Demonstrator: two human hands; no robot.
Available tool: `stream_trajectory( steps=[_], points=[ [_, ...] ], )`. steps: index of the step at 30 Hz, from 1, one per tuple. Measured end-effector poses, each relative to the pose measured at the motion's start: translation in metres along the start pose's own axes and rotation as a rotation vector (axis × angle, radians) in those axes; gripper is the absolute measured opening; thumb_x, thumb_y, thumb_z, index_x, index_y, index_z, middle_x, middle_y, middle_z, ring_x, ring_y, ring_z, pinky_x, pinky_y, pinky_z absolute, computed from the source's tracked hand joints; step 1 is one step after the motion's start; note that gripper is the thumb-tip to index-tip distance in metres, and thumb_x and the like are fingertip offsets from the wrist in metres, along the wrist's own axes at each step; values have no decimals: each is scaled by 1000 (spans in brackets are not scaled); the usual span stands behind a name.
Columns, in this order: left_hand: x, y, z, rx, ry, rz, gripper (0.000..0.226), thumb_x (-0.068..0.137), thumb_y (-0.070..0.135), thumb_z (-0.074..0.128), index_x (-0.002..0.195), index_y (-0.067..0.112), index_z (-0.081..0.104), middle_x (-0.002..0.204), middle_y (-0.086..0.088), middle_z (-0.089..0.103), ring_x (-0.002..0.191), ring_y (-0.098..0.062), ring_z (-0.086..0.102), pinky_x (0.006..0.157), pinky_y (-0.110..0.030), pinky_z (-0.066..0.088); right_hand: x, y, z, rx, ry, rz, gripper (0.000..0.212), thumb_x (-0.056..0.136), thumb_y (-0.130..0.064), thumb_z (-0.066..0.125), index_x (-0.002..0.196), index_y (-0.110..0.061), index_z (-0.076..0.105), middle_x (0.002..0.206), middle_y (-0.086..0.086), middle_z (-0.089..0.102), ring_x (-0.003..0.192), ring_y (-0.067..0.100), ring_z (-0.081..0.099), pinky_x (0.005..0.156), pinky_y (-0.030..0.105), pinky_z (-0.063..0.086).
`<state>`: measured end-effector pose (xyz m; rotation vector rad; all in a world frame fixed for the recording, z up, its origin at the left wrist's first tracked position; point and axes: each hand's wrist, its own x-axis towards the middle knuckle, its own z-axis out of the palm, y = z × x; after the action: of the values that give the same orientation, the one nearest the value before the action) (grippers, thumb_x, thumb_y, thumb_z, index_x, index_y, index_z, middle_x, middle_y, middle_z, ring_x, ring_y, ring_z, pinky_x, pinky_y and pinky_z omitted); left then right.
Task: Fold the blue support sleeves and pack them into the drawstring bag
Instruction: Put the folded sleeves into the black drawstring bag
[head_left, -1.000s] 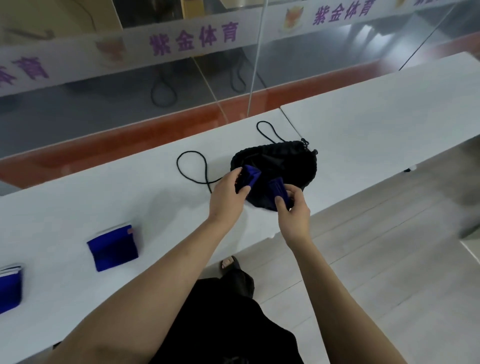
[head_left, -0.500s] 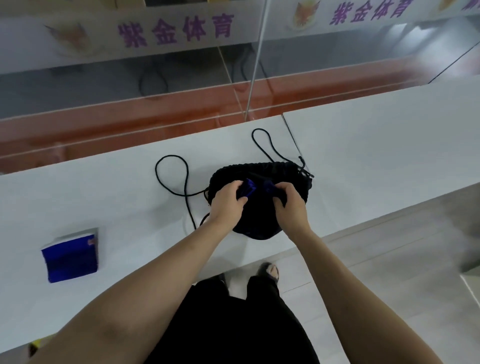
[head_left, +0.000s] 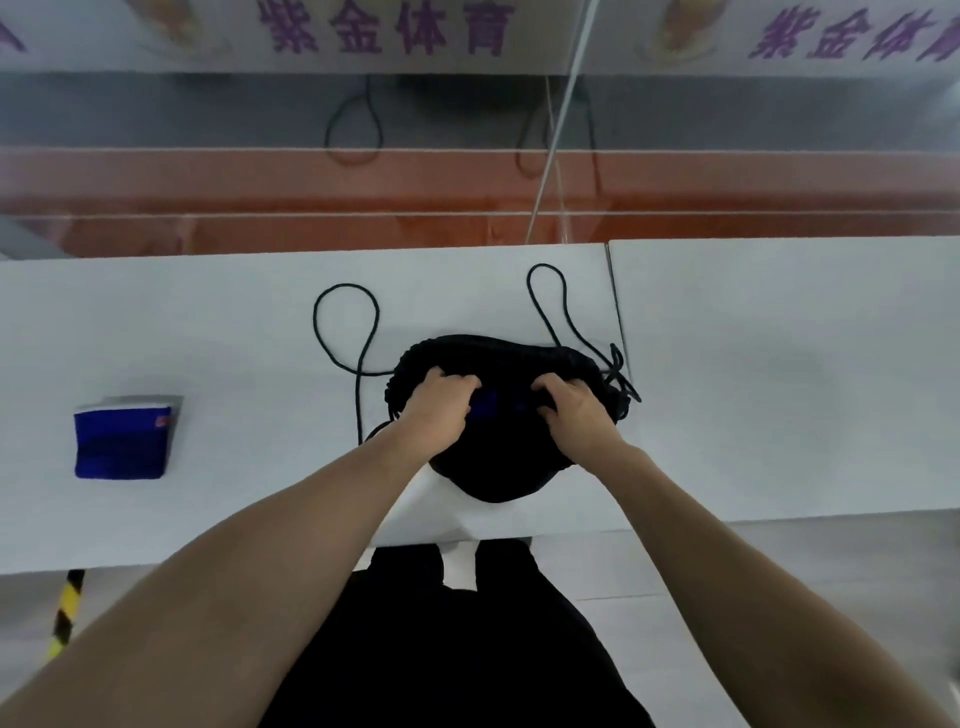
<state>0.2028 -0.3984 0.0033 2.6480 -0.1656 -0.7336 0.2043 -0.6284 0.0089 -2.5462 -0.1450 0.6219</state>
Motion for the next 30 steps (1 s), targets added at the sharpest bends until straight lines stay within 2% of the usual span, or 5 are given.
stream_trajectory(
  steps=[8, 13, 18, 22, 30],
  points=[
    [15, 15, 9, 42, 33, 15, 41, 96, 17, 52, 135, 25, 63, 133, -5, 59, 124, -32, 53, 101, -50, 50, 25, 21, 13, -90, -86, -141, 38, 99, -13, 59, 137, -15, 62, 131, 12, 64, 124, 34, 55, 106, 43, 44],
    [9, 27, 17, -2, 91, -110, 21, 88, 20, 53, 104, 27, 63, 93, 1, 66, 90, -23, 65, 77, -37, 54, 27, 26, 17, -171, -17, -215, 43, 95, -13, 61, 138, -16, 63, 130, 14, 63, 122, 40, 53, 106, 51, 45],
    [-2, 36, 18, 9, 181, -115, 27, 95, 17, 55, 122, 19, 61, 116, -7, 61, 113, -29, 54, 87, -48, 54, 16, 22, 13, -164, 62, -255, 41, 93, -17, 67, 133, -10, 62, 128, 16, 61, 121, 39, 54, 104, 52, 48],
    [-21, 42, 16, 14, 279, -116, 35, 99, 19, 56, 134, 15, 57, 129, -7, 54, 120, -29, 50, 98, -46, 50, -3, 10, 10, -136, 180, -329, 36, 92, -14, 65, 127, -8, 65, 120, 13, 64, 110, 36, 59, 93, 50, 53],
    [-99, 16, -7, 79, 540, -83, 38, 101, 24, 52, 137, 13, 55, 137, -6, 55, 125, -28, 52, 101, -43, 46, -37, -62, 27, -107, 332, -408, 32, 96, -14, 61, 127, -6, 64, 124, 12, 64, 116, 32, 59, 104, 44, 50]
  ],
)
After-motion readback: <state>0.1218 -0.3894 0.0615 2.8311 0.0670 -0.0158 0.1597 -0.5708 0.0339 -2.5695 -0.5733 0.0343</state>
